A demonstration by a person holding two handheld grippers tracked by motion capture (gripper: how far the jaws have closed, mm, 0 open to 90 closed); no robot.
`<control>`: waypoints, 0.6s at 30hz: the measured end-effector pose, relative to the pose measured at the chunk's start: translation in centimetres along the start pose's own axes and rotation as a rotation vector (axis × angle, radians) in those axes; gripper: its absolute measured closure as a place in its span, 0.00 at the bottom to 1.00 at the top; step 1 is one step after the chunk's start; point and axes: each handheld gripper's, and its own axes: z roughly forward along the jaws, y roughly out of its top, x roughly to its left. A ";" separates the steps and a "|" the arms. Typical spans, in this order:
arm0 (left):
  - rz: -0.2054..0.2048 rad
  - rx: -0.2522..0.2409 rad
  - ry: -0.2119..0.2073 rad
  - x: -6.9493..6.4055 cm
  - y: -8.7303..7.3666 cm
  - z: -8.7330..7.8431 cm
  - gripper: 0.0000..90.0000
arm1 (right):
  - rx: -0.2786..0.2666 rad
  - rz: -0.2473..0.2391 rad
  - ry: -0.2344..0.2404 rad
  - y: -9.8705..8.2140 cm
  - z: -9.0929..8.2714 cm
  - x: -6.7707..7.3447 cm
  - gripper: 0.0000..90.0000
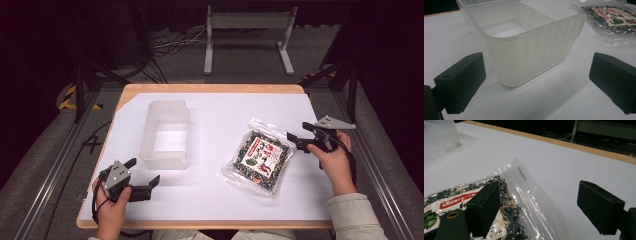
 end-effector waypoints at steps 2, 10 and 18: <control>-0.011 -0.010 -0.012 0.0 0.0 0.0 0.02 | 0.018 0.005 -0.001 -0.4 0.3 -0.1 0.21; -0.012 -0.020 -0.022 -0.1 0.0 0.1 0.02 | 0.062 0.033 0.006 -1.4 1.1 -0.6 0.21; -0.039 -0.050 -0.047 -0.3 0.1 0.3 0.01 | 0.132 0.080 0.035 -2.2 1.6 -0.9 0.33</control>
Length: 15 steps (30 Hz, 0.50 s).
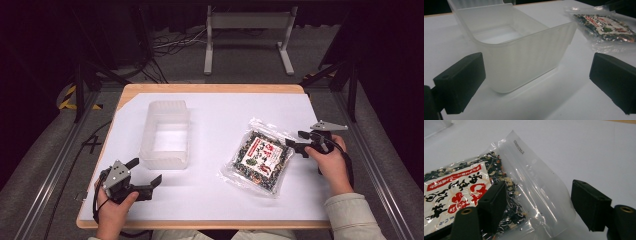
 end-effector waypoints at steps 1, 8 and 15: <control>-0.004 -0.004 -0.002 -0.1 0.0 0.1 0.01 | 0.001 0.008 0.006 -0.1 0.1 0.0 0.33; -0.009 0.003 0.014 0.1 -0.1 0.1 0.02 | 0.032 0.043 0.008 -0.4 0.5 -0.4 0.31; 0.003 0.019 0.018 0.0 -0.1 0.2 0.02 | 0.086 0.073 0.044 -0.7 1.0 -0.6 0.33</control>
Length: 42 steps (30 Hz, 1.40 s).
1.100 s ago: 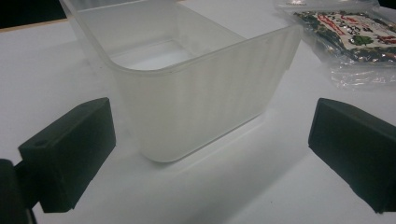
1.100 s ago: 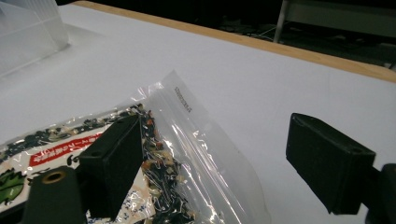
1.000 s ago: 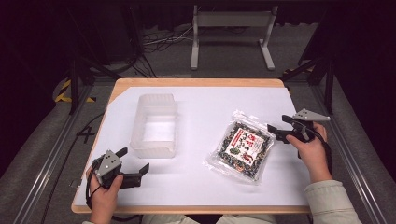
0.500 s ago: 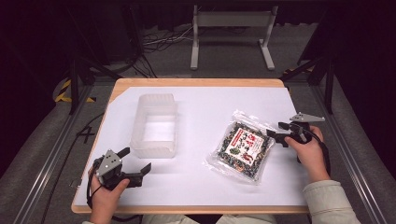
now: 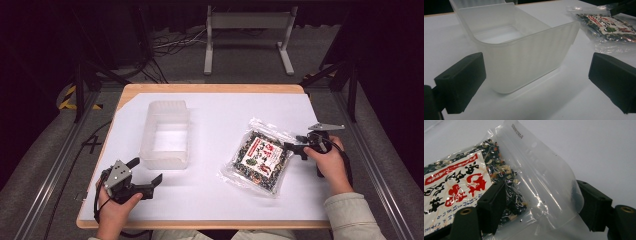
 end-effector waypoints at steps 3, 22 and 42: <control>-0.003 0.002 -0.001 0.0 0.0 -0.1 0.03 | 0.011 0.003 0.012 0.0 0.1 0.0 0.38; -0.030 -0.035 0.006 -0.6 0.4 -0.5 0.03 | -0.014 -0.031 -0.031 -0.2 -0.6 1.0 0.99; -0.001 -0.122 -0.007 -2.4 2.7 -1.5 0.01 | -0.152 -0.080 -0.024 2.1 -4.7 2.9 1.00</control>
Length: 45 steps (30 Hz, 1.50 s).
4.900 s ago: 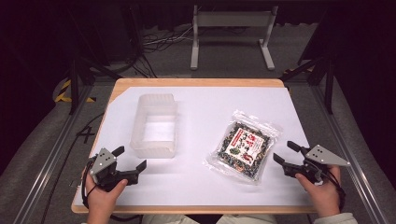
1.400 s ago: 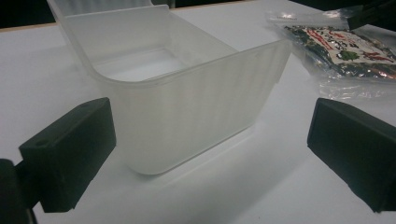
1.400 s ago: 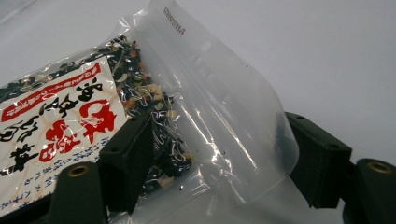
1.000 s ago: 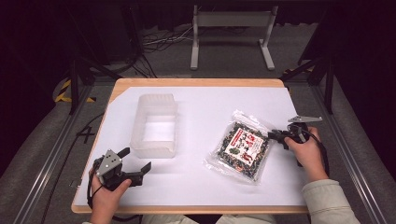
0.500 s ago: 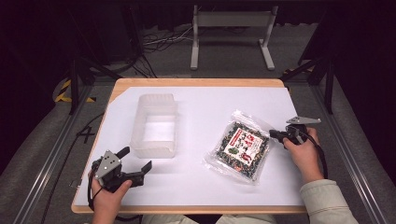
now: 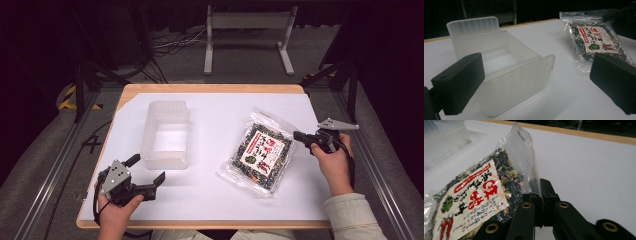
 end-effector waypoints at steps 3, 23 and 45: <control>-0.021 -0.013 -0.002 -0.1 0.3 0.0 0.02 | -0.020 -0.009 -0.003 0.7 -1.0 0.4 1.00; 0.065 0.037 -0.119 -1.5 1.8 0.9 0.23 | -0.205 -0.107 0.058 5.1 -7.0 3.4 1.00; 0.063 0.112 -0.164 -2.2 3.4 2.0 0.16 | -0.286 -0.198 0.185 8.7 -10.0 6.1 1.00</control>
